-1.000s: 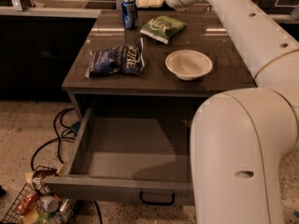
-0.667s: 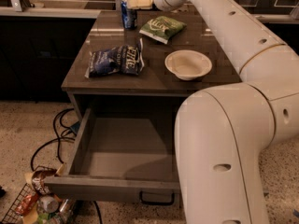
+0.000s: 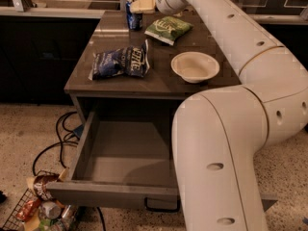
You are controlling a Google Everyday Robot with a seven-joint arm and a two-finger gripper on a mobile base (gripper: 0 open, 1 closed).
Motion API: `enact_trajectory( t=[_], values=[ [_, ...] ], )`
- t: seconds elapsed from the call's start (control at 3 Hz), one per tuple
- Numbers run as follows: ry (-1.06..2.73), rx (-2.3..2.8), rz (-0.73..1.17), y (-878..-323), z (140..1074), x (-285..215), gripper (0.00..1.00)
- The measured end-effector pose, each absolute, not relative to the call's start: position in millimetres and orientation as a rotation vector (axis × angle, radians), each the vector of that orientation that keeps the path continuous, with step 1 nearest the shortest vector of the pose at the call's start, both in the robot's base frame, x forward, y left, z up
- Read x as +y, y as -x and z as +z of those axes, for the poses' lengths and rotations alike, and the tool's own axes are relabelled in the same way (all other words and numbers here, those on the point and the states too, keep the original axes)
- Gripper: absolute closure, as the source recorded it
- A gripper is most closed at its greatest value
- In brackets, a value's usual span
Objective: Place green jalapeno chip bag into top drawer
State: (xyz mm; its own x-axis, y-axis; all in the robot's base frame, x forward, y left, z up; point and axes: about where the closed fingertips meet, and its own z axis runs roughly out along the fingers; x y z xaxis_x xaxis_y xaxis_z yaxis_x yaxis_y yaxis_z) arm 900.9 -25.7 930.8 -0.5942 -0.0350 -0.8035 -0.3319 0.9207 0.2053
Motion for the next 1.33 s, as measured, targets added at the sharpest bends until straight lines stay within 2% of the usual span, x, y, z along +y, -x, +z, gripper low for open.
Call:
enact_trajectory(
  t=[0.67, 1.0, 1.33],
  values=[
    [0.241, 2.310, 0.247, -926.5, 869.6, -12.3, 0.00],
    [0.207, 2.369, 0.141, -932.0, 842.7, -24.5, 0.00],
    [0.134, 2.436, 0.015, -931.2, 815.6, -58.1, 0.00]
  ],
)
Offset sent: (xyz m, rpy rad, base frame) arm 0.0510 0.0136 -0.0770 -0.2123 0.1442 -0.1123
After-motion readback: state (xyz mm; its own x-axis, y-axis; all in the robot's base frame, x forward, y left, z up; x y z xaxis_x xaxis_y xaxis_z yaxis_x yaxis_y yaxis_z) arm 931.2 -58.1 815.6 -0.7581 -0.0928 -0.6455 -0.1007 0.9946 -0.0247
